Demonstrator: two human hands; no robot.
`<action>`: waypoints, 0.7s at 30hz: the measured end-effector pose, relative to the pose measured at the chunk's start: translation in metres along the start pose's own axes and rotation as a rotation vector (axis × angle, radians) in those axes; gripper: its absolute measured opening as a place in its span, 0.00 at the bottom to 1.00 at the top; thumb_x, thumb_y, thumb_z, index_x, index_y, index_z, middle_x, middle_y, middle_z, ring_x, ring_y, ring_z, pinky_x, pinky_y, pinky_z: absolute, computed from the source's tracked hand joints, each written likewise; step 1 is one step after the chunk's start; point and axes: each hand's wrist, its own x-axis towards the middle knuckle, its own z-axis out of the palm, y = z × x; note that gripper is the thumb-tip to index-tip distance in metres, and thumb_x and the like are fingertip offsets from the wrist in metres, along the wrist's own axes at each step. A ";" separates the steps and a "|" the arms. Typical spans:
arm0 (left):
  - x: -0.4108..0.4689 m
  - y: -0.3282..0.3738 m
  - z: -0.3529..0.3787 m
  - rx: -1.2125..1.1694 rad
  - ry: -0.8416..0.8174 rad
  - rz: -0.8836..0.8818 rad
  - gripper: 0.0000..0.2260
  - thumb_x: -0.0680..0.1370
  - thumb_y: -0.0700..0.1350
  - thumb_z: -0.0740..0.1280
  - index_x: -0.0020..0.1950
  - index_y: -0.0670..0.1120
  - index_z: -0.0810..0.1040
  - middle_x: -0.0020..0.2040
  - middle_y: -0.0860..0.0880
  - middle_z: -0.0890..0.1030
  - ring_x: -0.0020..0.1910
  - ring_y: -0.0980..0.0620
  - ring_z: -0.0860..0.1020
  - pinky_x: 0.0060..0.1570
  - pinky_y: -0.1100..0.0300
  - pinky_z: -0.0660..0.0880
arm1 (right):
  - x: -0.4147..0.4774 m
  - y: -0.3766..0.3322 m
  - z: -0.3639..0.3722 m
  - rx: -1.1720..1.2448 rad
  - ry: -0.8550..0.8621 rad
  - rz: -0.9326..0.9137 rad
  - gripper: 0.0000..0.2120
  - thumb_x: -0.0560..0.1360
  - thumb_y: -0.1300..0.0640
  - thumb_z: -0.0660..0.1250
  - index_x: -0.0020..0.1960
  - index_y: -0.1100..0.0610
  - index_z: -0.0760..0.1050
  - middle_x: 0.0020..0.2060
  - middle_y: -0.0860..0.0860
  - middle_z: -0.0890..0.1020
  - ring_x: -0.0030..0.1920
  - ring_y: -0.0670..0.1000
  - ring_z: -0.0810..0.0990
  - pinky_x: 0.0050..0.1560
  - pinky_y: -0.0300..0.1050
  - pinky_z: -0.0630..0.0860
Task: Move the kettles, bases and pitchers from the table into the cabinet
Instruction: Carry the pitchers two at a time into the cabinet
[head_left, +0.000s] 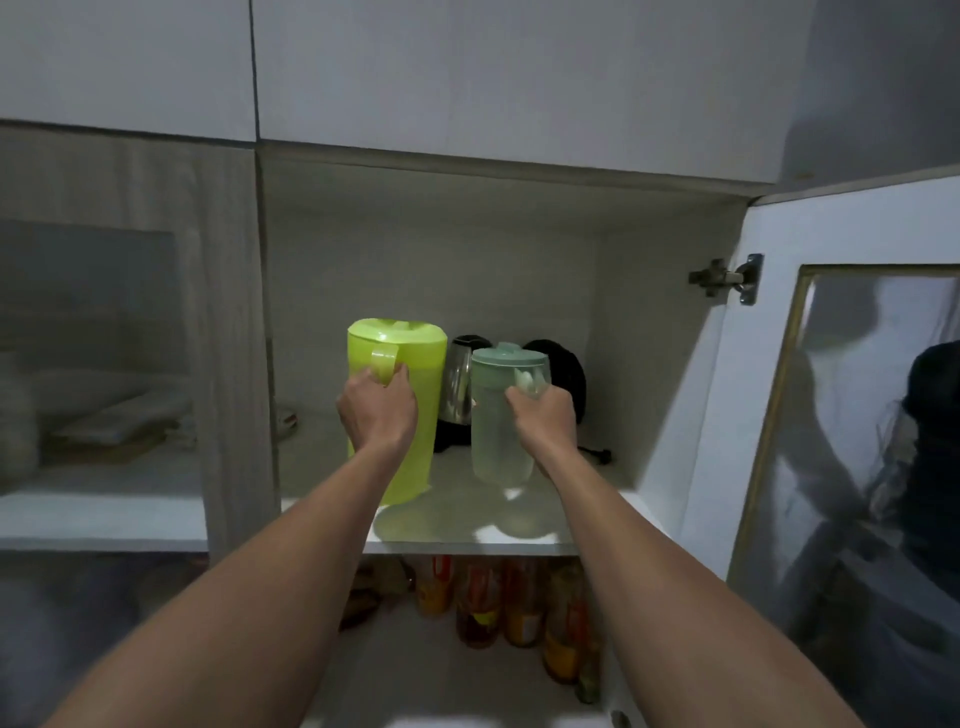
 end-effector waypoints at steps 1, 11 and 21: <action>0.007 -0.004 0.007 0.011 0.004 -0.006 0.17 0.79 0.49 0.66 0.32 0.44 0.71 0.36 0.41 0.79 0.41 0.38 0.79 0.44 0.50 0.75 | 0.010 0.004 0.007 0.005 -0.002 -0.005 0.09 0.76 0.56 0.68 0.42 0.61 0.79 0.31 0.51 0.78 0.33 0.50 0.76 0.31 0.41 0.68; 0.082 -0.063 0.074 0.167 0.141 -0.085 0.16 0.78 0.50 0.66 0.47 0.36 0.81 0.49 0.33 0.82 0.51 0.34 0.80 0.46 0.49 0.73 | 0.117 0.055 0.101 0.031 -0.152 0.007 0.12 0.76 0.53 0.70 0.51 0.62 0.83 0.43 0.55 0.82 0.44 0.54 0.80 0.42 0.42 0.71; 0.143 -0.108 0.106 0.219 0.255 -0.132 0.17 0.78 0.51 0.65 0.49 0.36 0.82 0.50 0.35 0.83 0.53 0.35 0.80 0.55 0.48 0.75 | 0.177 0.076 0.179 0.033 -0.256 -0.113 0.10 0.78 0.56 0.69 0.44 0.63 0.81 0.47 0.64 0.84 0.49 0.61 0.83 0.47 0.52 0.76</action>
